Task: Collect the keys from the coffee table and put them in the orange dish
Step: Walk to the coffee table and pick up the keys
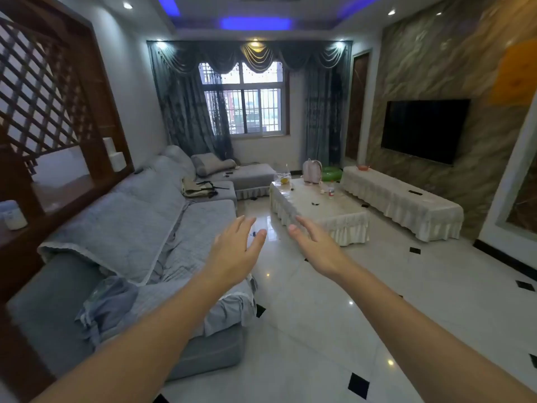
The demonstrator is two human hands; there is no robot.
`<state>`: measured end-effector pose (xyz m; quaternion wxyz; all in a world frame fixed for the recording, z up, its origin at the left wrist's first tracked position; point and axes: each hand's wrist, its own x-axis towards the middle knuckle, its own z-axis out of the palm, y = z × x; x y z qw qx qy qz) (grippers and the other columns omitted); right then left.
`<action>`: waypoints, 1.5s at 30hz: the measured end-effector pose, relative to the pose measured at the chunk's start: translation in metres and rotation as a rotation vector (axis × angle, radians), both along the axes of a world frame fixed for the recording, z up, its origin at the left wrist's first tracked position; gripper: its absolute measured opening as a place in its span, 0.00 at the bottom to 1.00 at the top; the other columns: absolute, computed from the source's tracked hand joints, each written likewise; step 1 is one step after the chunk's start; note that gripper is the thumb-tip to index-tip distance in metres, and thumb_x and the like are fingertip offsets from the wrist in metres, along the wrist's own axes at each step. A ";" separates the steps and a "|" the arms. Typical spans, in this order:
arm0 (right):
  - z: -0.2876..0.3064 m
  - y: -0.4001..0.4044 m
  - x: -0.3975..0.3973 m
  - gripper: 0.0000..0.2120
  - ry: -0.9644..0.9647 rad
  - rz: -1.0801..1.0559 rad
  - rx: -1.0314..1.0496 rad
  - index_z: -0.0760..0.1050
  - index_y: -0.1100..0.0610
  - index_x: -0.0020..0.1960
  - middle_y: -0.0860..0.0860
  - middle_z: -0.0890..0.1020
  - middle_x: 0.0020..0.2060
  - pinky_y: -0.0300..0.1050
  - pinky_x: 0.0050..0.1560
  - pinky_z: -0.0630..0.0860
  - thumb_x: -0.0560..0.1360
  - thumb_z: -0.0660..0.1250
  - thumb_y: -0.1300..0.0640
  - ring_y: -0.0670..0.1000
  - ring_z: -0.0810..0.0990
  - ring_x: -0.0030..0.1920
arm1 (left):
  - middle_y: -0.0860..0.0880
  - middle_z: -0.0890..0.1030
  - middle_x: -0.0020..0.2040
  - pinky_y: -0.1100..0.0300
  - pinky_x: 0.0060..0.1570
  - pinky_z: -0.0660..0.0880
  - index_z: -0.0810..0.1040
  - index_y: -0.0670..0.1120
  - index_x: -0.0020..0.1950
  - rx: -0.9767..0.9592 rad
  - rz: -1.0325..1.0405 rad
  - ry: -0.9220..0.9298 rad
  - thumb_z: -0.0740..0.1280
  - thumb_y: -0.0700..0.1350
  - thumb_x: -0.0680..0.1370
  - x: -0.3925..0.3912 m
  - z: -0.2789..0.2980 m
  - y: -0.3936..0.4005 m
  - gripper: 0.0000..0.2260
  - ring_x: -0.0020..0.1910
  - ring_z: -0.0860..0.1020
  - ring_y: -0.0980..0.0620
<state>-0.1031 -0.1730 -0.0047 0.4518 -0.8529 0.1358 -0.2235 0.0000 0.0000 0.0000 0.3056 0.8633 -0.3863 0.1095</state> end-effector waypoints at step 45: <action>-0.078 -0.309 0.408 0.34 0.168 -0.187 -0.349 0.60 0.53 0.76 0.52 0.62 0.76 0.52 0.74 0.53 0.77 0.54 0.35 0.53 0.57 0.76 | 0.45 0.62 0.77 0.47 0.74 0.56 0.60 0.50 0.77 0.332 -0.056 -0.183 0.48 0.61 0.81 0.412 -0.058 -0.300 0.27 0.75 0.61 0.46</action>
